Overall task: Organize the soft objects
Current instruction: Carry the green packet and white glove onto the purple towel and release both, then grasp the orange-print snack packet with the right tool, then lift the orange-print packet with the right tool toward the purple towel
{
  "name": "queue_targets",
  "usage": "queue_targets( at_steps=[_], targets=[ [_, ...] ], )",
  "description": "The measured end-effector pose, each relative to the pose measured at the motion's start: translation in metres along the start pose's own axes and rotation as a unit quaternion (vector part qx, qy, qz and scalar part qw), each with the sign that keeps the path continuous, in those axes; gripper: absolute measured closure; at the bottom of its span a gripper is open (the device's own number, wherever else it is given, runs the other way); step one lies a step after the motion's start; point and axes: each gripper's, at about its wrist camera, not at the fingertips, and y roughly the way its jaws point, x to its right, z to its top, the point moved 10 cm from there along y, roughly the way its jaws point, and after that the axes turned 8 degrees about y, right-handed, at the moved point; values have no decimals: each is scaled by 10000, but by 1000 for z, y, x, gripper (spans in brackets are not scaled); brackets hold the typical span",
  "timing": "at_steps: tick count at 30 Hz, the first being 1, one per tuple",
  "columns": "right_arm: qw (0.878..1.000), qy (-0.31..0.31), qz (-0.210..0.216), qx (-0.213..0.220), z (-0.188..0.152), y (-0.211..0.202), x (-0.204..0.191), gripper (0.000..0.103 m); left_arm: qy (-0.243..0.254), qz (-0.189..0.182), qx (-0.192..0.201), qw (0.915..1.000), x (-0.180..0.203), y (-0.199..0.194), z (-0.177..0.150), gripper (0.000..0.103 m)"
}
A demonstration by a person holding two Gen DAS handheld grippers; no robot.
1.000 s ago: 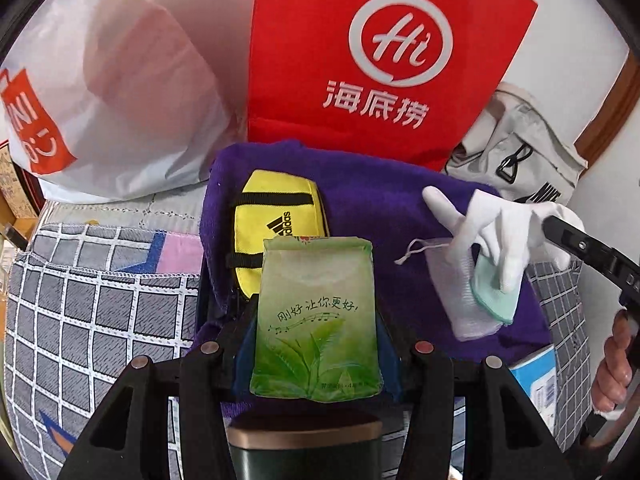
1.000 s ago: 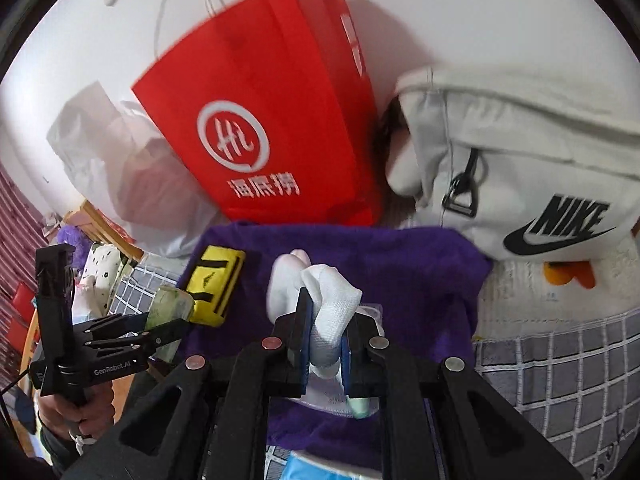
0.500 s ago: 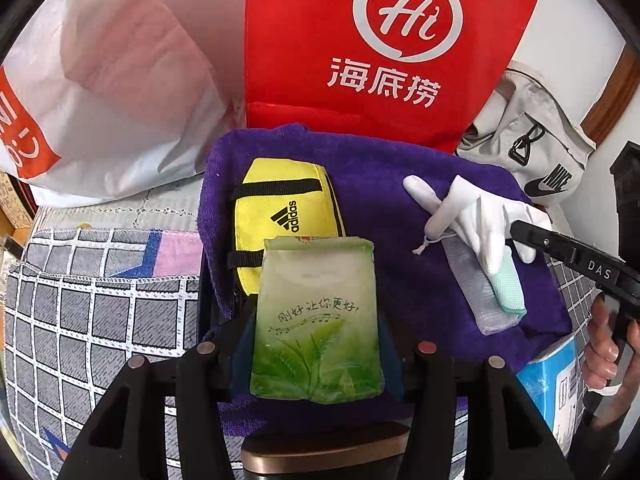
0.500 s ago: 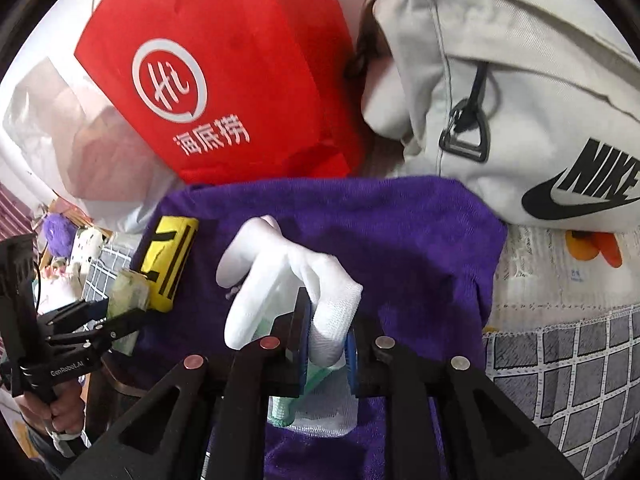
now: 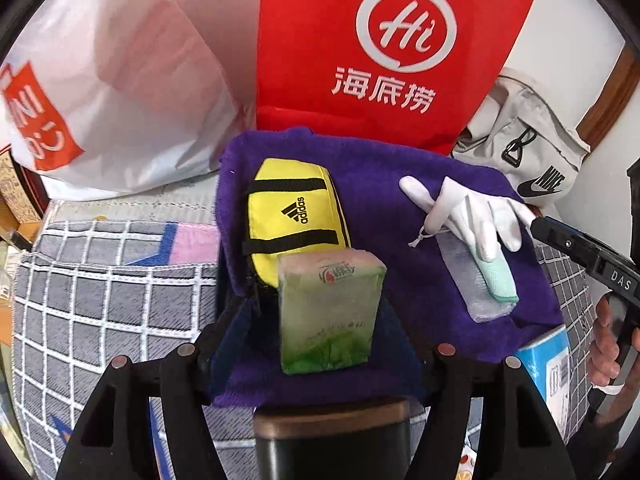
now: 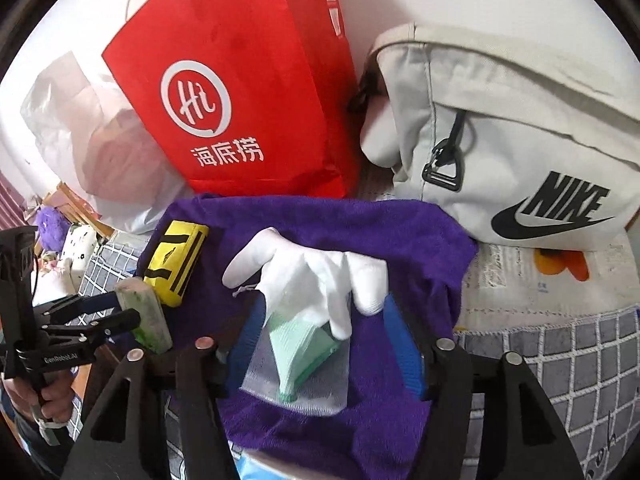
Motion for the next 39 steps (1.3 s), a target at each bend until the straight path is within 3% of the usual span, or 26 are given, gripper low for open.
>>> queue_targets(
  at_steps=[9,19,23,31,39],
  targets=[
    [9996,117,-74,260,-30,-49,-2,40,-36,146,286,9995,-2,-47,-17,37],
    [9981,178,488,337,-104,-109,-39,40,-208,-115,453,9987,11,-93,-63,37],
    [9988,-206,356,247,-138,-118,-54,54,-198,-194,417,9987,19,-101,-86,37],
    [9941,-976,450,-138,-185,-109,-99,57,-296,-196,393,9986,15,-106,-125,37],
    [9780,-1692,-320,-1174,-211,-45,-115,56,-456,-143,476,9977,-13,-105,-147,37]
  ],
)
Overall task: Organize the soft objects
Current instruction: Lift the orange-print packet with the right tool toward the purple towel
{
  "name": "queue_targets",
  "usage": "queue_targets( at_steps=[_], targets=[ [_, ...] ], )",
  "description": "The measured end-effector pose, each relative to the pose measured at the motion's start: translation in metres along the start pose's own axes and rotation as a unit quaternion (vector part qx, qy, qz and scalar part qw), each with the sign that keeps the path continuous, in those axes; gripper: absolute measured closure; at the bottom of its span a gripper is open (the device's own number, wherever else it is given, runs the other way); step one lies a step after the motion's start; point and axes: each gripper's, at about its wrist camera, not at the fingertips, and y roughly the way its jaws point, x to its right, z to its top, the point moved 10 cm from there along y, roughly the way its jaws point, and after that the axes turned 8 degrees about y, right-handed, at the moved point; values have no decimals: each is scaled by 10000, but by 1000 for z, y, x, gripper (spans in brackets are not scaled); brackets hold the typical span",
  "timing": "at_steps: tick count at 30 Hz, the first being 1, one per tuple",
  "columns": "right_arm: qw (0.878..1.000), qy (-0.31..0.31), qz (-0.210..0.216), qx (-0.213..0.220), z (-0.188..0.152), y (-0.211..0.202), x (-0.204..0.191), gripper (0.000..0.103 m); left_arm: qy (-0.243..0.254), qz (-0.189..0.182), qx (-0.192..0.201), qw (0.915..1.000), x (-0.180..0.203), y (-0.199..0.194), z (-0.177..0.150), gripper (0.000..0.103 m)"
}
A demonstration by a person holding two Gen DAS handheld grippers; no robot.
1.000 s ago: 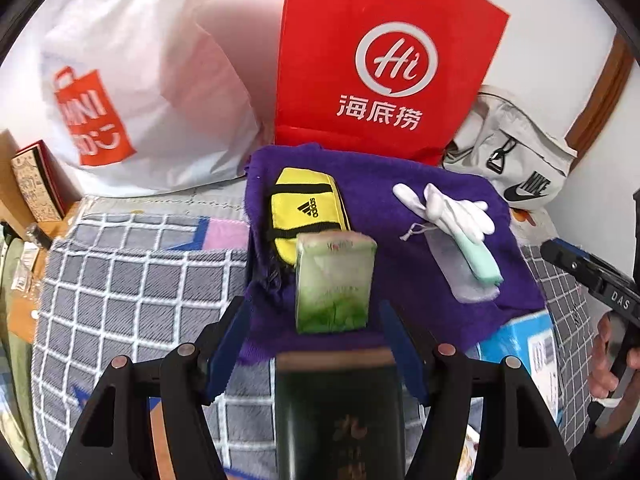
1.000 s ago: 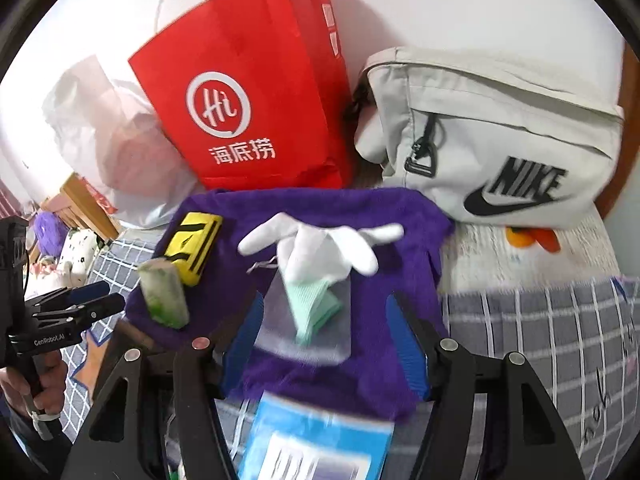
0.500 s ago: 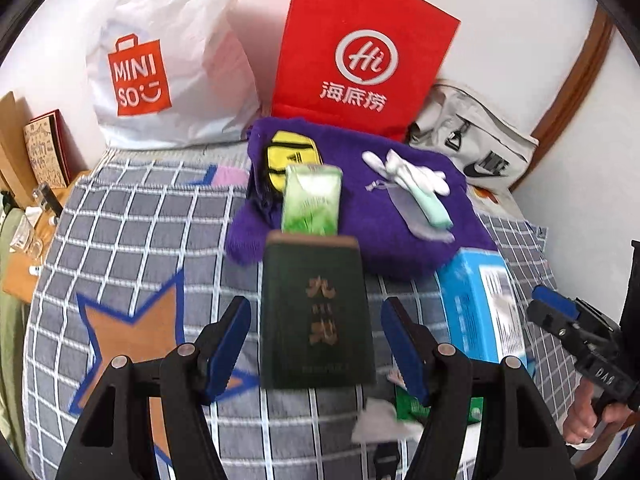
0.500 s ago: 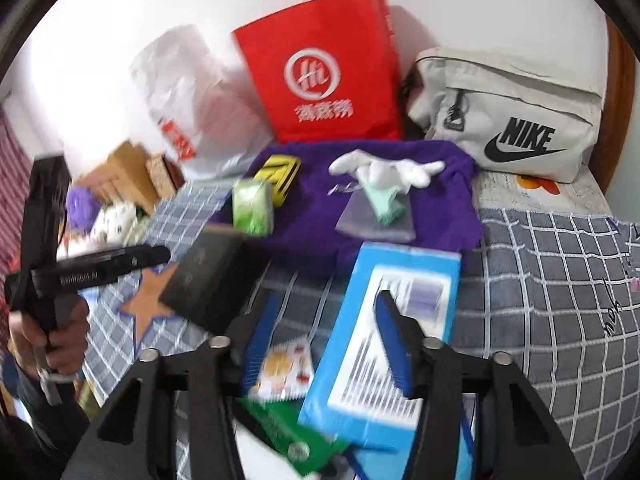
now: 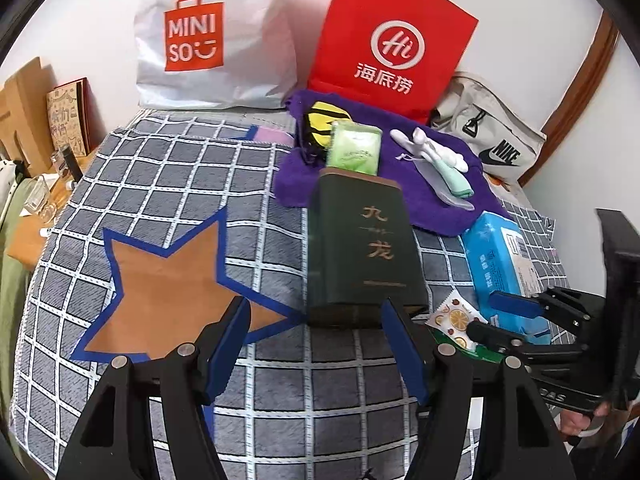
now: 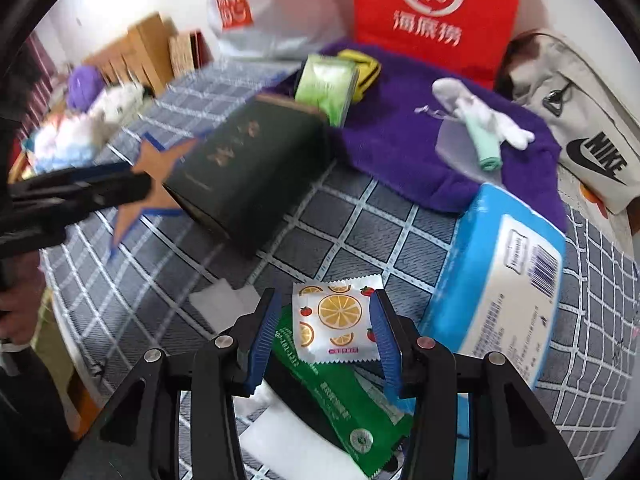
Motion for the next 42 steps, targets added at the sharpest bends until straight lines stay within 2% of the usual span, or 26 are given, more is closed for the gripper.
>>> queue_targets(
  at_steps=[7,11,12,14,15,18,23,27,35,42],
  targets=[
    [9939,-31,-485,-986,-16,41,-2,37,-145,-241,-12,9996,-11,9,-4,37],
    [9930,-6,-593,-1019,-15,46,-1,40,-222,-443,65,9987,-13,6,-6,37],
    [9935,60,-576,-985,-14,46,0,43,-224,-455,83,9987,-13,5,-7,37],
    [9942,154,-595,-883,-11,44,5,61,-209,-483,94,9986,-15,4,-8,37],
    [9947,186,-556,-848,-10,42,6,66,-212,-475,90,9986,-16,3,-9,37],
    [9967,331,-324,-666,-7,33,7,75,-255,-434,55,9987,-21,3,-14,37],
    [9989,332,-245,-233,-5,15,8,94,-292,-394,-10,9988,-21,2,-22,37],
    [9989,346,-219,219,-5,-13,8,98,-214,-409,-17,9989,-11,-3,-28,38],
    [9930,812,193,841,-18,-58,11,99,136,-458,-218,9986,29,1,-45,38],
    [9842,1251,292,1218,-55,-89,46,99,591,-633,-383,9955,79,6,-57,37]
  ],
)
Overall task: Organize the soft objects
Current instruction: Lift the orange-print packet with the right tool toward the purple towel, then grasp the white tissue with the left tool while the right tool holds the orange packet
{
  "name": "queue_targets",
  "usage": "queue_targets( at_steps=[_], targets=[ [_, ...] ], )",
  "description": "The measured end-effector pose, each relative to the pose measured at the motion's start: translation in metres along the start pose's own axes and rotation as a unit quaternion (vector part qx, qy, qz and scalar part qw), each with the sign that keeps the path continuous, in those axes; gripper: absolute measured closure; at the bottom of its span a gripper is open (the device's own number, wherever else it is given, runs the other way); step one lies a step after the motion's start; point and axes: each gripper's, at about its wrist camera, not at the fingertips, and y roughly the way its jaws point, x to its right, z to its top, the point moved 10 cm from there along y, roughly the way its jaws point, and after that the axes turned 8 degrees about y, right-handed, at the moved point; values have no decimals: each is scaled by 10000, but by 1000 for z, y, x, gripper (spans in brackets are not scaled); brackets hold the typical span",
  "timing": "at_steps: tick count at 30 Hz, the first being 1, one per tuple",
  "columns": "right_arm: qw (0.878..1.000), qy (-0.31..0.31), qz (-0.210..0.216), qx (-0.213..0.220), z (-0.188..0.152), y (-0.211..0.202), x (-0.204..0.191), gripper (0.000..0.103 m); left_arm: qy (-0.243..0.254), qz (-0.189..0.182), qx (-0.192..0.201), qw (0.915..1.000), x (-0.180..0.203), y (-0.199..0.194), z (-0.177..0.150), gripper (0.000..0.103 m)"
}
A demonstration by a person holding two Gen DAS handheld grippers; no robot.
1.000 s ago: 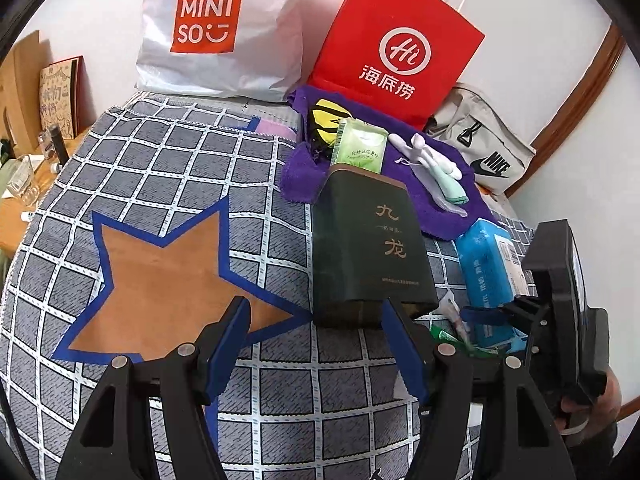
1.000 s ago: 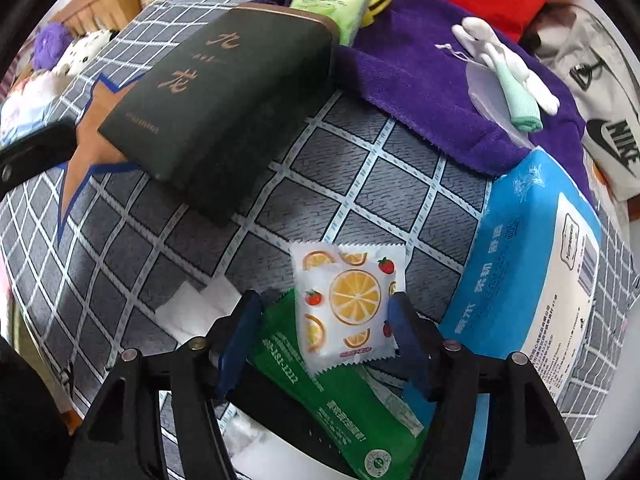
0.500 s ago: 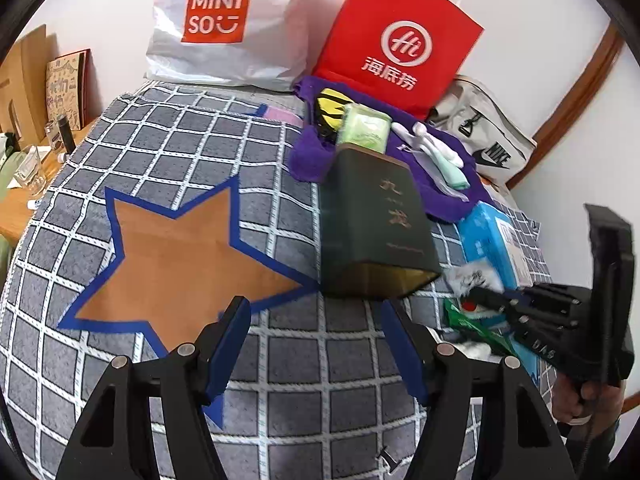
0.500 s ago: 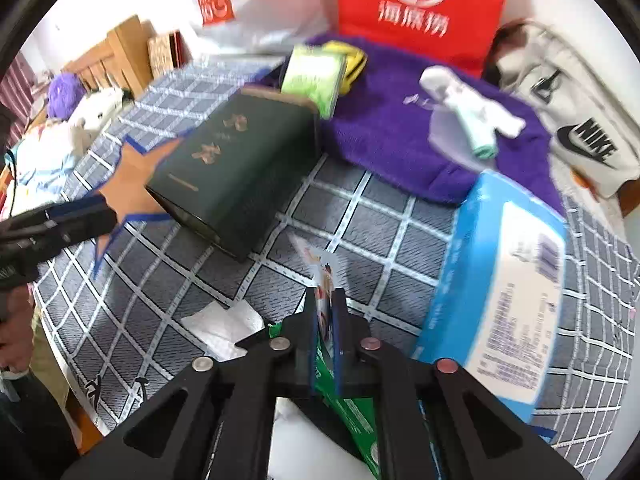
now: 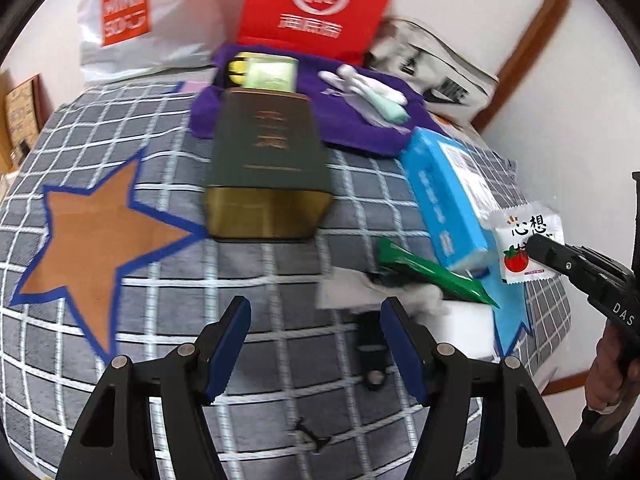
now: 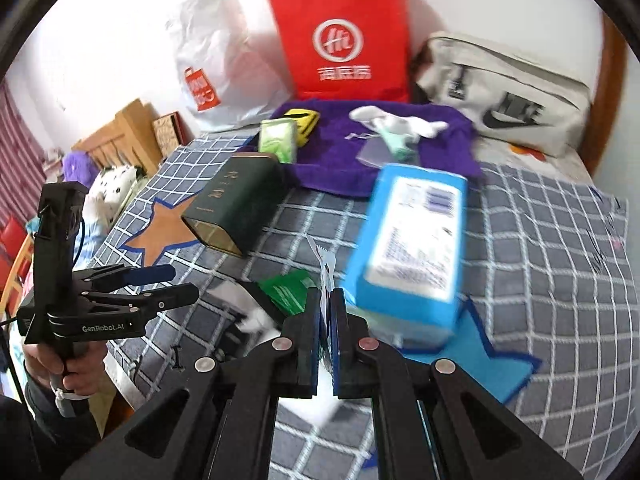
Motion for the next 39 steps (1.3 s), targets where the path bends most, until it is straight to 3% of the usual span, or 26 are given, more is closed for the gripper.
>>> queue_targets(
  at_steps=[8,17,22,31,39],
  targets=[
    [9997,230,-41,25,-30,-7,45,99,479,-244,-86,9985,52,14,3,37],
    [9988,462,88,-159,-49,13,66,99,483,-226,-304,9981,68,45,10,38],
    [9980,553,171,-253,-52,24,71,98,198,-561,-305,9978,65,50,12,76],
    [9978,516,284,-311,-53,32,65,94,510,612,-271,9965,16,28,6,78],
    [9972,540,215,-479,-58,43,64,93,530,723,-374,9953,5,44,-5,66]
  ],
)
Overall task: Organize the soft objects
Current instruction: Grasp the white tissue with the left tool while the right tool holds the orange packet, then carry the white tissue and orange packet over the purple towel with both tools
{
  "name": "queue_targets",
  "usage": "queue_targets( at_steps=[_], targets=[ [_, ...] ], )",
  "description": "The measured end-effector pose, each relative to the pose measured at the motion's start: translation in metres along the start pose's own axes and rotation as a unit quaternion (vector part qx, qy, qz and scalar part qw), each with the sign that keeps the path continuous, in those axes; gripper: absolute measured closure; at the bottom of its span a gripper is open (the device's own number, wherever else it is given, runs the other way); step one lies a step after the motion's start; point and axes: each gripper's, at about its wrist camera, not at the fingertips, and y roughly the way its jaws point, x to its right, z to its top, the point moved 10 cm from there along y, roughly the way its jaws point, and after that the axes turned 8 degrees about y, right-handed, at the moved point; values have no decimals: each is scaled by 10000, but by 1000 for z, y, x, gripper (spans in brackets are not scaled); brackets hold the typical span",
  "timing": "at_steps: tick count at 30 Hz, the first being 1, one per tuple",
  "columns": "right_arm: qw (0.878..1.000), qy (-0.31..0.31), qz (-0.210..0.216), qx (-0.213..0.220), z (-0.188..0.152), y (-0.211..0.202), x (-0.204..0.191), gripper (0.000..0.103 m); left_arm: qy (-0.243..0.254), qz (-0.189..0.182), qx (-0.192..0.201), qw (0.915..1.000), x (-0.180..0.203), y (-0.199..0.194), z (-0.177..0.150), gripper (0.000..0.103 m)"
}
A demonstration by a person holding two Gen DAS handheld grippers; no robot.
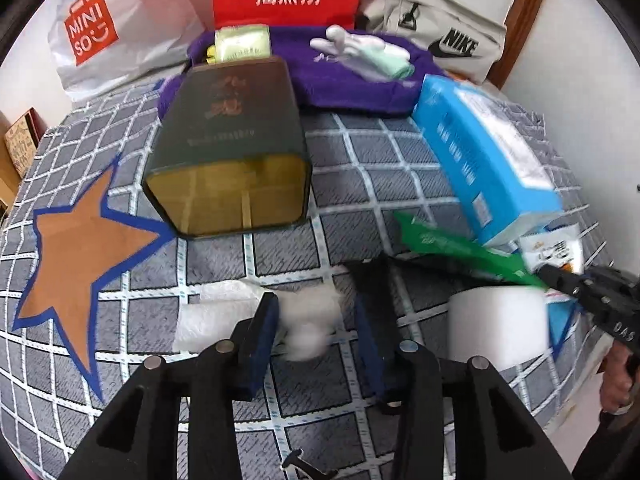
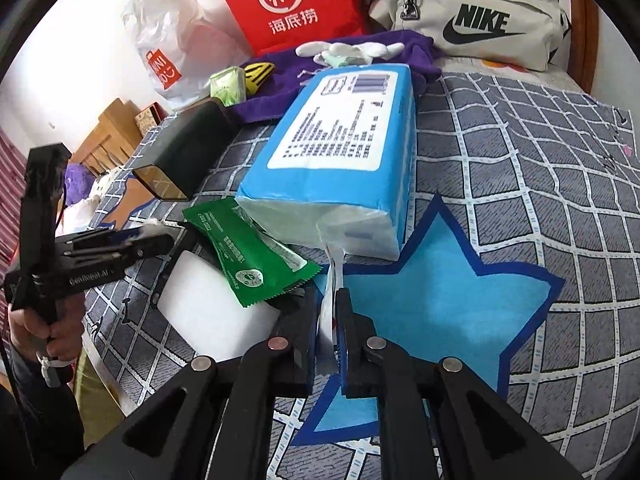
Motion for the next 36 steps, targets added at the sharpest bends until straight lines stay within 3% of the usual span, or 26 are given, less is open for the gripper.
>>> queue_targets(
  at_steps=[2,4,6,9,17,24,36],
  targets=[
    [10000,12,-24,-24,-1,3,0,93,39,17,81,10000,1,-2,0,66],
    [10000,12,-43,20,-1,2,0,94,16,69,99,9999,-3,-4,-1,77],
    [9999,-12,-41,114,1,-3,-2,95,-75,-66,137,9999,-6,-7,-2,79],
    [9998,-59,-51,204,2,-11,-6,95,-286,-238,216,9991,-11,-17,-3,80],
    [9986,-192,7,493,11,-42,-21,95,-370,-207,481,9979,-15,-44,5,80],
    [9962,-362,54,791,29,-69,-37,95,-416,-217,896,9949,-18,-75,24,80],
    [9938,-436,44,1022,67,-85,-55,95,-363,-152,1222,9917,-16,-106,59,80]
  ],
)
